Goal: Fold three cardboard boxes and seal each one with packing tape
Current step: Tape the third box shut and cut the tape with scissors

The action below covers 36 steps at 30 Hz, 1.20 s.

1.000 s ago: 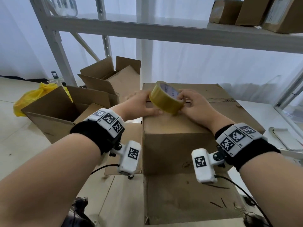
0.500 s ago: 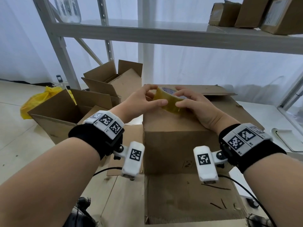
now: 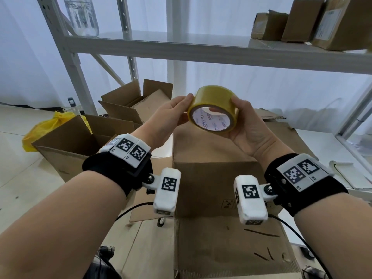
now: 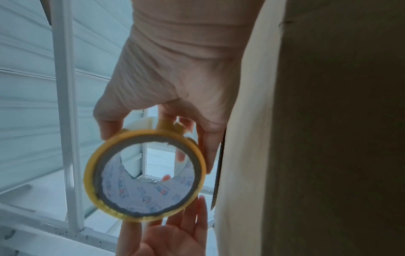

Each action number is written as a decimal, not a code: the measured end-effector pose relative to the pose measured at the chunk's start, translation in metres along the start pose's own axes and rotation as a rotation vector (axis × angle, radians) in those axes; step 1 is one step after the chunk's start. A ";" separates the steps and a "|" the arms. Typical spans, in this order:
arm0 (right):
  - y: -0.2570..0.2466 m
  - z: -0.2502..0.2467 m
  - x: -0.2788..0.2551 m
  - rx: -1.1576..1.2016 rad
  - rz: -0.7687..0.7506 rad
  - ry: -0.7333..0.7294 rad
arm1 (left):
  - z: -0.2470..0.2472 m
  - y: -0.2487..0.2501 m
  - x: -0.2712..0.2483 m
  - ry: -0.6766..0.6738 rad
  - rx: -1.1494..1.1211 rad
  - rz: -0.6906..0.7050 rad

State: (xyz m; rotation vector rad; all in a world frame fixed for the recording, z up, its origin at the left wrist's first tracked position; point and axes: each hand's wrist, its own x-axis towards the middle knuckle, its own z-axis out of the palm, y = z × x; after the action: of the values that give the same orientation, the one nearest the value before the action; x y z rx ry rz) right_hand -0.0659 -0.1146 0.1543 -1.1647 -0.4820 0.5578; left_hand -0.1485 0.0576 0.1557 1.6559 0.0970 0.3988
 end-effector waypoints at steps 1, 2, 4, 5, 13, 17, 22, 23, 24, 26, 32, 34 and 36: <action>-0.002 0.003 -0.001 0.026 -0.005 0.021 | 0.002 0.004 -0.001 0.006 -0.012 0.019; -0.003 0.004 -0.001 0.045 -0.012 0.043 | 0.005 0.007 -0.002 0.014 -0.008 0.043; -0.006 0.006 -0.002 0.061 -0.020 0.093 | 0.007 0.012 -0.004 0.033 -0.010 0.078; -0.006 0.006 -0.003 0.065 -0.019 0.115 | 0.007 0.014 -0.005 0.032 -0.033 0.078; -0.011 0.004 -0.001 0.021 0.123 0.230 | 0.018 0.029 -0.016 -0.109 0.184 0.229; -0.016 0.009 -0.008 -0.137 0.085 0.178 | 0.023 0.030 -0.016 -0.041 0.212 0.315; -0.014 0.005 -0.009 -0.464 -0.023 0.240 | 0.017 0.027 -0.011 0.047 0.500 0.422; -0.015 0.003 -0.009 -0.516 -0.028 0.245 | 0.015 0.027 -0.011 0.038 0.572 0.457; -0.016 0.000 -0.009 -0.554 -0.037 0.243 | 0.014 0.027 -0.011 0.009 0.628 0.485; -0.018 -0.004 -0.011 -0.623 -0.059 0.218 | 0.014 0.026 -0.013 -0.041 0.741 0.524; -0.015 -0.006 -0.009 -0.702 -0.062 0.213 | 0.015 0.025 -0.016 -0.063 0.878 0.537; -0.014 -0.006 -0.008 -0.691 -0.050 0.222 | 0.015 0.026 -0.016 -0.075 0.894 0.528; -0.015 -0.005 -0.006 -0.707 -0.050 0.229 | 0.016 0.026 -0.015 -0.060 0.908 0.512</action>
State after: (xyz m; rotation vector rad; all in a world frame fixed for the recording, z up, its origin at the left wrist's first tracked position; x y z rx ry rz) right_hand -0.0652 -0.1268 0.1659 -1.8599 -0.5236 0.1974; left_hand -0.1621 0.0347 0.1765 2.5970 -0.2336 0.7611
